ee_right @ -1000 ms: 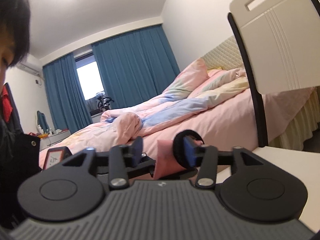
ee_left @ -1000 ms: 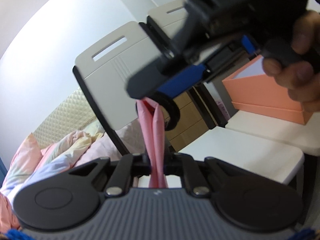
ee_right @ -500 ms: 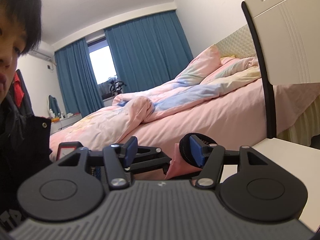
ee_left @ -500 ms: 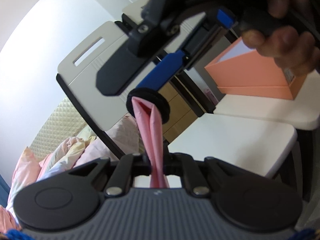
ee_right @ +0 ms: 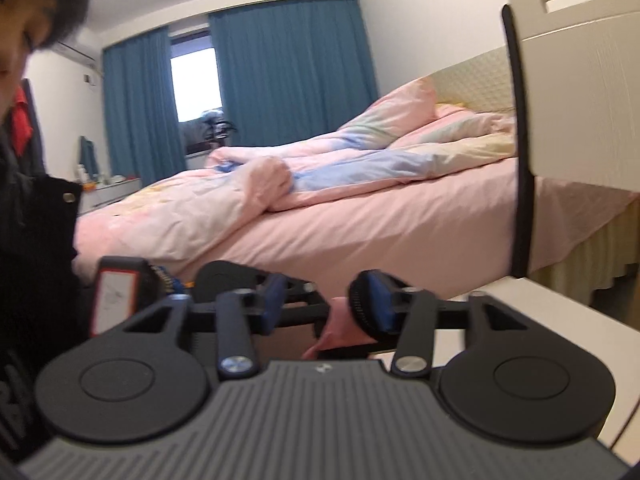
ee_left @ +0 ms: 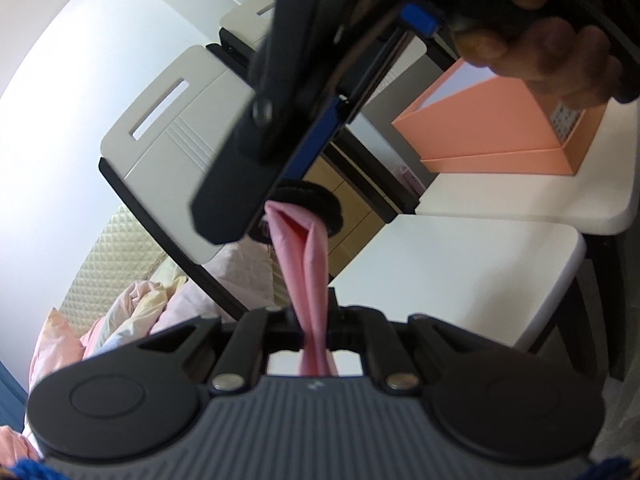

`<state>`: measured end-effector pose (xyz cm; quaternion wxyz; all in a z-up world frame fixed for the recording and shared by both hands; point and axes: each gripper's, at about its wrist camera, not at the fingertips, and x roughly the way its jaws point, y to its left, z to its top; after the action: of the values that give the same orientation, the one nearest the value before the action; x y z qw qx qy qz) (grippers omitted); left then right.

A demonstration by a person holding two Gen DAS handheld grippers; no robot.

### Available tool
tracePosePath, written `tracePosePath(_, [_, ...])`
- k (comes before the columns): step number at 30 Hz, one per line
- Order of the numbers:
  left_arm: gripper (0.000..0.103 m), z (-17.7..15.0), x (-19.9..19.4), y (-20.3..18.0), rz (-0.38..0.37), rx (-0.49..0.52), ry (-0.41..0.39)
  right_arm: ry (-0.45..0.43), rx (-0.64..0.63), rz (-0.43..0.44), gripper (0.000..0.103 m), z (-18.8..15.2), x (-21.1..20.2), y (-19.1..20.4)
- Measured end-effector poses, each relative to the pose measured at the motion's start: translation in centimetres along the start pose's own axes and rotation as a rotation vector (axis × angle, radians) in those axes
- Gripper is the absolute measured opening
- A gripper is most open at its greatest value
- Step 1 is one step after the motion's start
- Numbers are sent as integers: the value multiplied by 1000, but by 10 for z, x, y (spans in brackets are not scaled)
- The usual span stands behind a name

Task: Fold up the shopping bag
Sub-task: 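Slip the band over the strip's folded end with the right tool while the left tool holds it, then push the band down along the strip, then open the right tool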

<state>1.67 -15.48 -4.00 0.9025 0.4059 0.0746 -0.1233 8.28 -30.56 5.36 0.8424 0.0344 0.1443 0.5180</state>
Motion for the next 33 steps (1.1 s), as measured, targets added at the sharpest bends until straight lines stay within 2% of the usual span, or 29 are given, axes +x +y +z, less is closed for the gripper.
tracePosePath(1, [9, 0, 0, 1, 3, -3, 2, 1, -4, -10, 22, 0, 0, -1])
tracePosePath(2, [9, 0, 1, 1, 5, -6, 4, 1, -9, -20, 19, -1, 0, -2])
tracePosePath(7, [9, 0, 3, 8, -6, -46, 13, 16, -108, -57, 19, -2, 1, 8])
tracePosePath(16, [9, 1, 1, 43, -63, -284, 23, -48, -175, -118, 16, -2, 6, 19])
tracePosePath(20, [10, 0, -2, 46, -66, -309, 8, -71, -143, -126, 16, -1, 8, 15])
tracePosePath(25, [17, 3, -4, 45, -76, -310, -22, -82, -79, -140, 15, -2, 7, 4])
tracePosePath(28, [19, 2, -5, 50, -113, -366, -36, -85, -39, -149, 15, -3, 7, -3])
tracePosePath(30, [18, 1, -5, 52, -135, -395, -38, -86, -5, -138, 15, -4, 7, -8])
tracePosePath(33, [13, -2, -4, 58, -173, -456, -20, -88, 42, -116, 15, -4, 8, -14])
